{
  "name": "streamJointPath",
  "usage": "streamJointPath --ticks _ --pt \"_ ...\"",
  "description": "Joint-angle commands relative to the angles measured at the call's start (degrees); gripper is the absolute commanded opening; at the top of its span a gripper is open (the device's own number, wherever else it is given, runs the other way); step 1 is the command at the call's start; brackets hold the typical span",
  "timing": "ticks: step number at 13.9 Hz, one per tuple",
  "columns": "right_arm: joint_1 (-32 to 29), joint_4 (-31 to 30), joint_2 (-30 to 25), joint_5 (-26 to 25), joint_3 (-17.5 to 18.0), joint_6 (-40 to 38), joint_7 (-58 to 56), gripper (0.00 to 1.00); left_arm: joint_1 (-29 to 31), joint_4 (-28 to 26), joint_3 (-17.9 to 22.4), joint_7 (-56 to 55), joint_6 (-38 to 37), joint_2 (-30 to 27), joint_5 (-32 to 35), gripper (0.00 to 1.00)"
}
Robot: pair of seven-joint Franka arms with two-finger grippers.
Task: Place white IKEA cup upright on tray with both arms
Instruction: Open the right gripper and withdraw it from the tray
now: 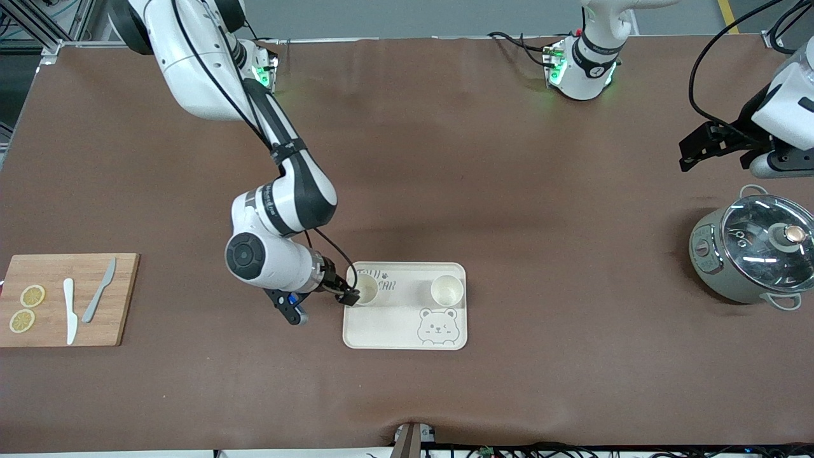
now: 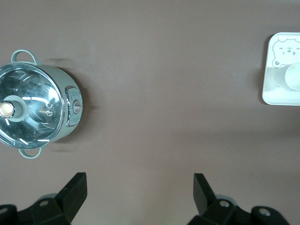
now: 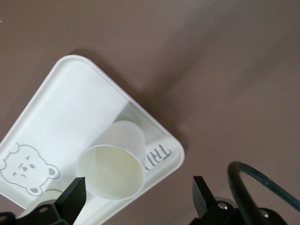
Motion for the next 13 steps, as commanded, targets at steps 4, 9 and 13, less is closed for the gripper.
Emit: streamJointPath --ticks 4,9,13 --pt "-6.1 5.9 -10.0 -7.2 -0.4 -17.6 -2.6 1.0 0.3 -1.7 -0.2 1.2 -1.4 -3.3 -0.9 1.0" --pt "-11.8 -10.6 -25.3 -9.2 -0.5 -17.1 -16.7 1.0 0.2 -1.4 -0.3 1.3 -1.4 -3.5 -0.9 1.0" --pt "-16.5 -18.8 -35.5 -15.4 -0.5 -17.6 -28.5 1.0 0.1 -1.3 -0.6 1.2 -1.2 -3.2 -1.0 1.0"
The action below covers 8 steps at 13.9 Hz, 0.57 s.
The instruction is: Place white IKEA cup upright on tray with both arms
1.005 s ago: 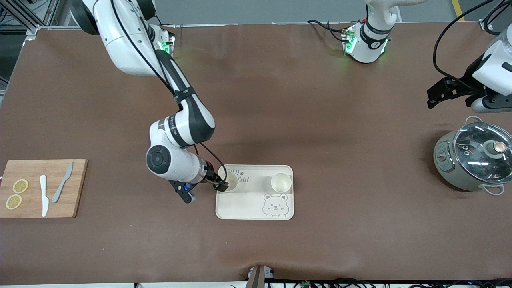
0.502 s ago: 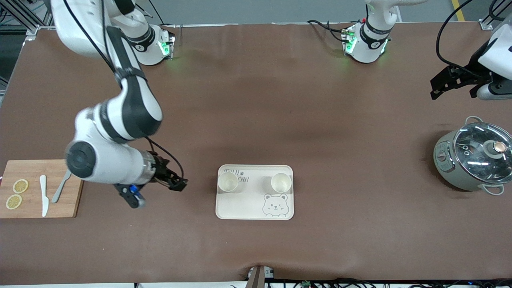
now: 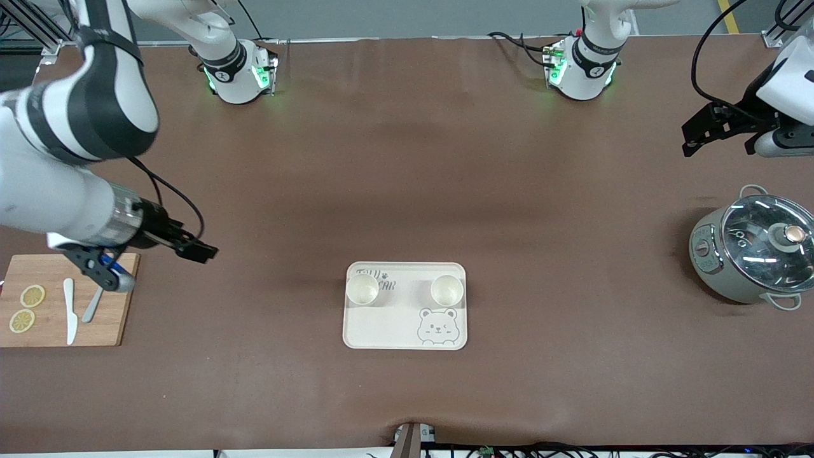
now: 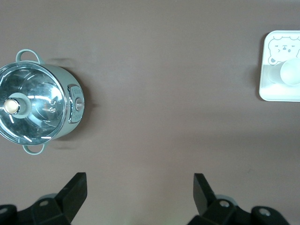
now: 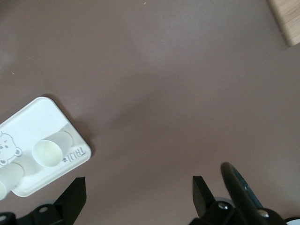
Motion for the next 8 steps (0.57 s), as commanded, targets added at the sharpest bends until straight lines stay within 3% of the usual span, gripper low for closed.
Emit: streamJointPath --ticks 1,5,8 --pt "-5.5 -7.7 -8.0 -3.0 0.9 1.2 -12.1 1.0 0.4 -0.8 -0.2 1.2 -0.2 -1.0 -1.0 1.0" --pt "-11.3 -7.4 -12.2 -5.9 0.9 -1.2 -34.1 1.0 0.6 -0.9 0.0 1.1 -0.4 -0.8 -1.0 1.0" --pt "-11.5 -4.0 -13.0 -11.5 1.1 -6.7 -37.3 1.0 0.6 -0.6 0.3 1.0 -0.5 -1.0 -0.9 1.0"
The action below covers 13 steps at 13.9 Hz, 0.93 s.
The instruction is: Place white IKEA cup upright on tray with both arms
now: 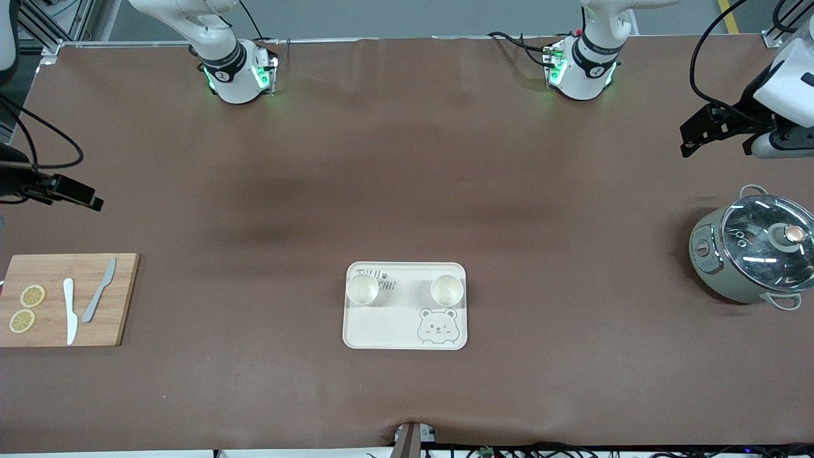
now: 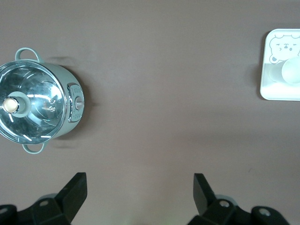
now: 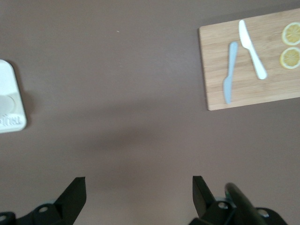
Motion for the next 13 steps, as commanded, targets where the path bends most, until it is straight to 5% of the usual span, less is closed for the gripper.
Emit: streamJointPath --ticks 1,13 --pt "0.1 2.4 -1.5 -3.3 1.0 -4.0 -2.0 1.0 0.4 -0.3 0.3 1.1 -0.6 -1.1 -0.8 1.0" --pt "-1.0 -3.2 -7.5 -2.9 1.3 -3.5 -8.4 1.0 0.3 0.4 -0.1 0.8 -0.6 -0.7 -0.3 1.0"
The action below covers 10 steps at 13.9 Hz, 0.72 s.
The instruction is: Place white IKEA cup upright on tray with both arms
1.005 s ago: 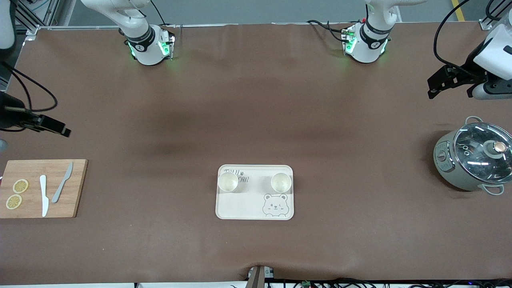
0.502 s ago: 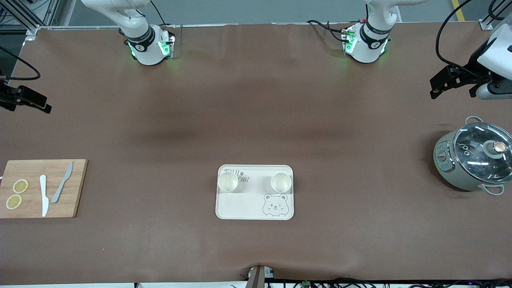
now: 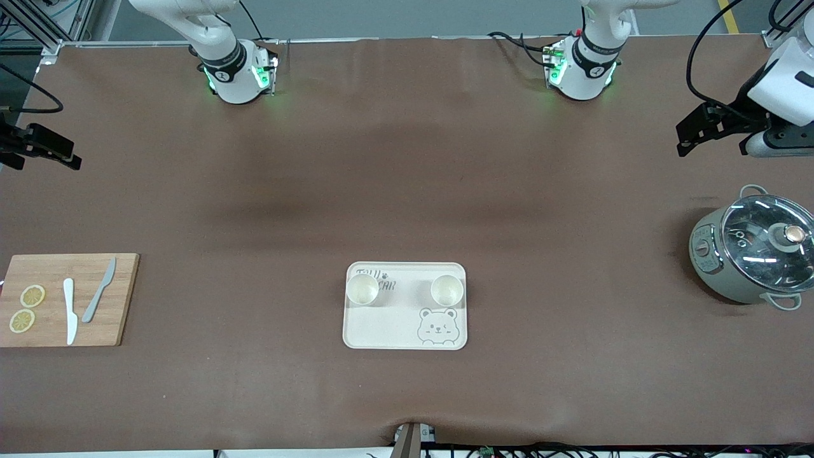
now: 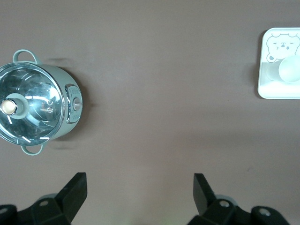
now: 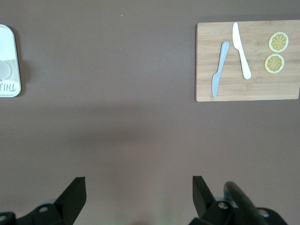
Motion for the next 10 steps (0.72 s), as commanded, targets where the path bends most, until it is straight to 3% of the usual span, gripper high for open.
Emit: streamJointPath --ticks 1,10 --pt "-0.9 -1.6 -2.0 -1.1 1.0 1.0 -1.5 1.0 0.6 0.2 0.5 0.8 -0.8 -0.9 -0.9 1.0" --pt "-0.9 2.4 -0.4 -1.0 0.9 1.0 -0.9 1.0 0.9 -0.1 0.6 3.4 -4.4 -2.5 -2.4 1.0"
